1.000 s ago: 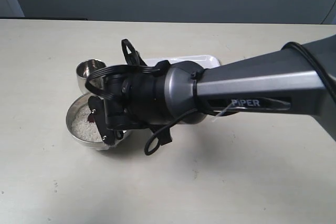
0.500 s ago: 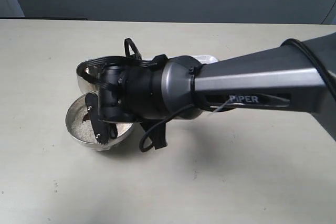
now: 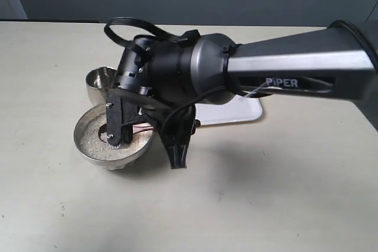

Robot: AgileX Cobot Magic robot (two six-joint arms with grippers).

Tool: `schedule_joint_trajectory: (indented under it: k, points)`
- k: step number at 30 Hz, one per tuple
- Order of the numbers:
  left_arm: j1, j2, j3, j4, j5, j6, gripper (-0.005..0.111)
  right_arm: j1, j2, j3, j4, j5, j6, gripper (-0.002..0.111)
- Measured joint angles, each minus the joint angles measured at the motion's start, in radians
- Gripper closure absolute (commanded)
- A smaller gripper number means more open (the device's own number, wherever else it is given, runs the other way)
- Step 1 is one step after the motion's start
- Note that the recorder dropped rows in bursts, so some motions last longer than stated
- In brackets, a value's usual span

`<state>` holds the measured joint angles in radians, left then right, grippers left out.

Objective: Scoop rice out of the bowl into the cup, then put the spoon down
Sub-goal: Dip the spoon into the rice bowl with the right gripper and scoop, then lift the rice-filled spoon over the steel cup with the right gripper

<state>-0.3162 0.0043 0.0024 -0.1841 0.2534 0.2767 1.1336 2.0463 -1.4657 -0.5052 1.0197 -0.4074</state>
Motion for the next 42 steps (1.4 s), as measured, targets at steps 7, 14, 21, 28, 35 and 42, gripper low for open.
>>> schedule_joint_trajectory:
  k: [7,14,21,28,35,42]
  points:
    - [0.000,0.000,0.000,0.000,0.000,0.000,0.106,-0.025,-0.043,-0.002,0.020,0.002,-0.006,0.109]
    - [0.000,0.000,0.000,0.000,0.000,0.000,0.106,-0.071,-0.052,-0.021,0.068,-0.024,-0.046,0.109]
    - [0.000,0.000,0.000,0.000,0.000,0.000,0.106,-0.109,-0.052,-0.084,0.082,-0.074,-0.091,0.109]
    - [0.000,0.000,0.000,0.000,0.000,0.000,0.106,-0.146,-0.044,-0.105,0.062,-0.151,-0.117,0.109]
    - [0.000,0.000,0.000,0.000,0.000,0.000,0.106,-0.171,0.048,-0.171,0.057,-0.156,-0.123,0.109]
    - [0.000,0.000,0.000,0.000,0.000,0.000,0.106,-0.173,0.098,-0.243,0.073,-0.195,-0.130,0.109]
